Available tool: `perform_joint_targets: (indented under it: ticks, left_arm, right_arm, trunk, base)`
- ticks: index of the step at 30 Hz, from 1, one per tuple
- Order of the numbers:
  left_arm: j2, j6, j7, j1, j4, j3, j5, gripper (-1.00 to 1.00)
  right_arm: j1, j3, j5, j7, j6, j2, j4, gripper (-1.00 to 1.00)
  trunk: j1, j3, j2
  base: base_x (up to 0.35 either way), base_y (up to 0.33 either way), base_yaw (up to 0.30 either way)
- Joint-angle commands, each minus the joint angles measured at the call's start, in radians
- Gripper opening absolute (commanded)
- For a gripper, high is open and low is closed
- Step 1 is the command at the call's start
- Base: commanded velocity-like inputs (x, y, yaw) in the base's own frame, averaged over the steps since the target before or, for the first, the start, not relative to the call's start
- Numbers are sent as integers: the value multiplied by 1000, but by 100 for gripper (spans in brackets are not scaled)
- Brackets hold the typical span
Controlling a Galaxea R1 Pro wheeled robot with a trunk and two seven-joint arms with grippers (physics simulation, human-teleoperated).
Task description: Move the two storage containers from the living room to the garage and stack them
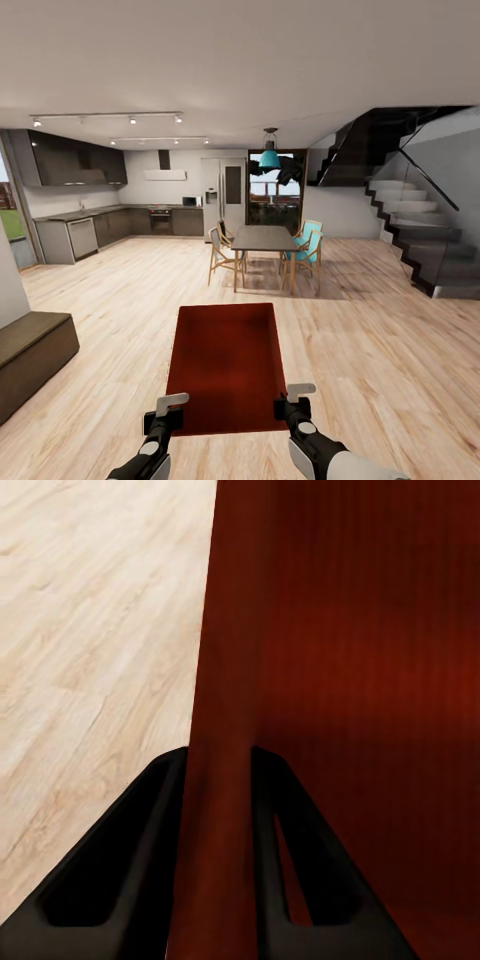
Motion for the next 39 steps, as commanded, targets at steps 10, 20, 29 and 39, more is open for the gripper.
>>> perform_joint_targets:
  ticks: [10,20,29,39]
  left_arm:
    - [0,0,4,-2,-6,30,-17,-100]
    - [1,2,-2,-2,-6,30,-17,-100]
    - [1,2,-2,-2,-6,30,-17,-100]
    - [1,2,-2,-2,-6,30,-17,-100]
  right_arm:
    - [0,-4,-16,3,-2,0,3,-100]
    - [0,-5,-16,1,-2,2,3,-100]
    - [0,-5,-16,1,-2,3,3,-100]
    - [0,-5,-16,0,-2,3,3,-100]
  trunk:
    - [0,-2,-2]
    - [0,-2,-2]
    - [0,-2,-2]
    - [0,-1,-2]
  base:
    - [33,0,-257]
    - [244,0,-60]
    - [321,0,0]
    - [321,0,-31]
